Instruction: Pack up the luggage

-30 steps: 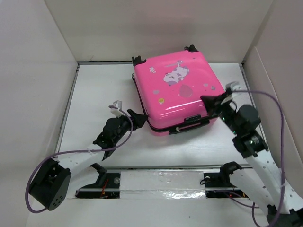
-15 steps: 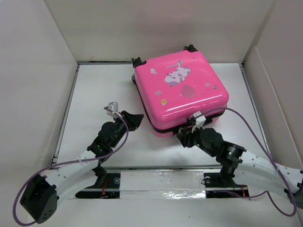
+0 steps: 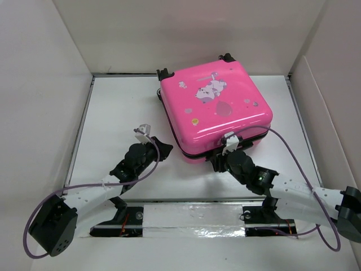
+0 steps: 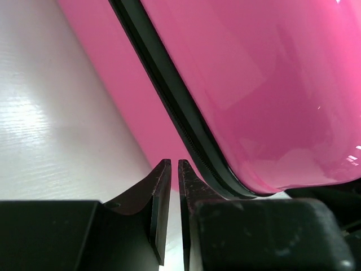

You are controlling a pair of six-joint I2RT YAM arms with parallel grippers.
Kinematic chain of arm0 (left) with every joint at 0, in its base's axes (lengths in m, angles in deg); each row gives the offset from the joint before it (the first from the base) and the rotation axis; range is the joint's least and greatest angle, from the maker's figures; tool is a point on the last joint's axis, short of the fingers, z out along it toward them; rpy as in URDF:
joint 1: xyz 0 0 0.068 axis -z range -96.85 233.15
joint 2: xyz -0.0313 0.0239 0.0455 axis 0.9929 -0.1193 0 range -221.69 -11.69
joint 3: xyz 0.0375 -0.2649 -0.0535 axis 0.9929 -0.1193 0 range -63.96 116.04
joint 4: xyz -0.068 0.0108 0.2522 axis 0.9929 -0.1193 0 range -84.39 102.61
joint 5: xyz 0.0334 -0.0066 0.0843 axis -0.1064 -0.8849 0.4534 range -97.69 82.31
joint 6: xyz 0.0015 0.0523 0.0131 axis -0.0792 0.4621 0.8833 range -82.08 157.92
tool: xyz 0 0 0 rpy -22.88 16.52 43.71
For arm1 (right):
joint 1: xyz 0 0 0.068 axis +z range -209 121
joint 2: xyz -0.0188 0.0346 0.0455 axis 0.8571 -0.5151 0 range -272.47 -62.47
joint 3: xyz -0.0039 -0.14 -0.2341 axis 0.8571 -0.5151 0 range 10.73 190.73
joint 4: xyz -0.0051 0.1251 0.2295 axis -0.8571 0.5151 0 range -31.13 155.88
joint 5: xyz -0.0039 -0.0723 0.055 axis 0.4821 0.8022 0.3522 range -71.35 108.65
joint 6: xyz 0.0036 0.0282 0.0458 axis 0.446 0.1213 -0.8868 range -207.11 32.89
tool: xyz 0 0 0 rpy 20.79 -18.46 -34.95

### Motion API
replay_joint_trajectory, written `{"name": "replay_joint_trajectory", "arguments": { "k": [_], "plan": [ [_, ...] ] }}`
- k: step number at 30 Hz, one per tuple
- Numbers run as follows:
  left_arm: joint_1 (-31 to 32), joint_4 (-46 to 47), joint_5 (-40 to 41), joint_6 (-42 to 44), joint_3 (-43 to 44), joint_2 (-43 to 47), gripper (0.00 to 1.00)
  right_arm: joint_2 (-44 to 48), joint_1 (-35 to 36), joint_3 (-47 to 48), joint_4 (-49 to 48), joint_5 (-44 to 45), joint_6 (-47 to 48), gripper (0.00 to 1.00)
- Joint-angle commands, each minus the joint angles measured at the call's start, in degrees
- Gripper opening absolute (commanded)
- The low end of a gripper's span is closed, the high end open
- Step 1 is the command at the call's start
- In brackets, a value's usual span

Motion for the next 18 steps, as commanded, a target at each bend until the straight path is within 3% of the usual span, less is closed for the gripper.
{"name": "replay_joint_trajectory", "arguments": {
  "k": [1,4,7,10,13,18],
  "plan": [
    [0.4,5.5,-4.5,2.7,1.4,-2.3,0.09,-1.9,-0.5,1.7,-7.9,1.3,1.7,0.48],
    [0.4,7.5,-6.7,3.2,2.8,-6.0,0.09,-3.7,-0.5,1.5,-10.5,2.2,1.8,0.41],
    [0.4,10.0,-8.3,3.4,3.6,-9.3,0.09,-3.8,-0.5,1.4,-10.6,2.9,1.5,0.24],
    [0.9,12.0,-9.3,3.1,4.2,-11.9,0.08,-2.2,-0.5,0.1,-11.6,2.8,1.0,0.0],
    [0.9,15.7,-10.7,2.4,4.3,-14.1,0.08,-1.2,0.0,-0.5,-12.1,0.5,0.4,0.0],
    [2.2,19.4,-10.4,0.9,6.7,-18.2,0.06,-5.8,7.0,1.6,-10.2,-1.1,-0.5,0.0]
  ]
}}
